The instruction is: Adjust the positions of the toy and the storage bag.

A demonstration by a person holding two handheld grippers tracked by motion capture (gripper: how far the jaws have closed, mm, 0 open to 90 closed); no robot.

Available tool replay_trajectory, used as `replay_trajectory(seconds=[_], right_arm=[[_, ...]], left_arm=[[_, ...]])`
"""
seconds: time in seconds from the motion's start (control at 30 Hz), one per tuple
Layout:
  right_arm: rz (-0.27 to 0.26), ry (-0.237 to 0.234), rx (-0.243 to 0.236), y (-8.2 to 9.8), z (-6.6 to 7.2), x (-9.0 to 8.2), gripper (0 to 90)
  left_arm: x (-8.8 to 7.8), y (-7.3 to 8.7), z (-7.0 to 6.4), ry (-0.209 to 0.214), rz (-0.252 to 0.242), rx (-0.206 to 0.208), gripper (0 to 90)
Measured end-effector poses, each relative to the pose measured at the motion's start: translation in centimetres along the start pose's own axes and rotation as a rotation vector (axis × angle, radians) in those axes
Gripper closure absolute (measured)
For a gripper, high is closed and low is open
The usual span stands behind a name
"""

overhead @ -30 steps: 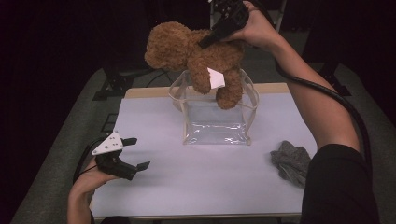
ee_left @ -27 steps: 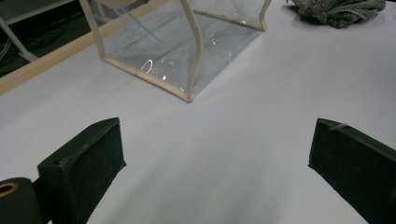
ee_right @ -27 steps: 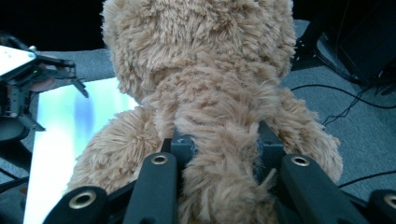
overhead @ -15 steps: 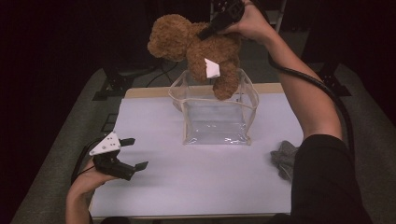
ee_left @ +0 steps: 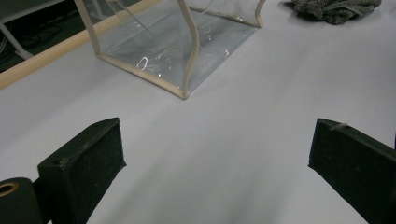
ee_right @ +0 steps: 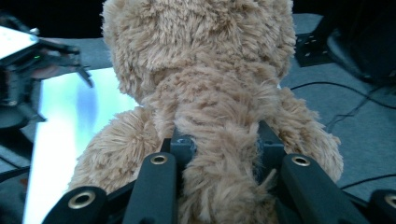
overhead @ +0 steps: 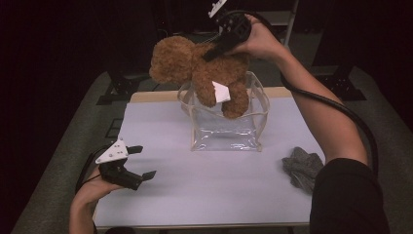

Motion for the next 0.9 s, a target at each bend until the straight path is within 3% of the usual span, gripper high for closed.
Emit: replay_trajectory(seconds=[0.13, 0.37, 0.63, 0.77, 0.9], right_arm=[[-0.002, -0.017, 0.016, 1.0, 0.0, 0.4, 67.3], [-0.001, 0.021, 0.098, 2.8, -3.0, 0.2, 67.3], [-0.023, 0.04, 0.153, 3.7, -4.8, -0.2, 67.1], [-0.014, 0.047, 0.148, 3.7, -4.8, 0.4, 67.1], [0.037, 0.037, 0.122, 3.6, -3.9, 2.0, 67.0]], left_arm=[[0.1, -0.1, -0.1, 0.0, 0.006, 0.007, 2.5], [0.3, -0.2, -0.1, 0.004, 0.009, 0.009, 2.5], [0.6, -0.1, 0.0, 0.008, 0.018, 0.006, 2.5], [0.7, -0.1, -0.1, 0.011, 0.021, 0.009, 2.5], [0.7, -0.1, -0.2, 0.011, 0.019, 0.009, 2.5]])
Point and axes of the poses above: each handheld gripper's, and its own axes: x roughly forward along the jaws, y roughly out of its underside, z roughly to its left, the point moved 3 cm from there along x, roughly forward along the jaws, and after that the axes turned 15 degrees about z, right-handed, at the moved point
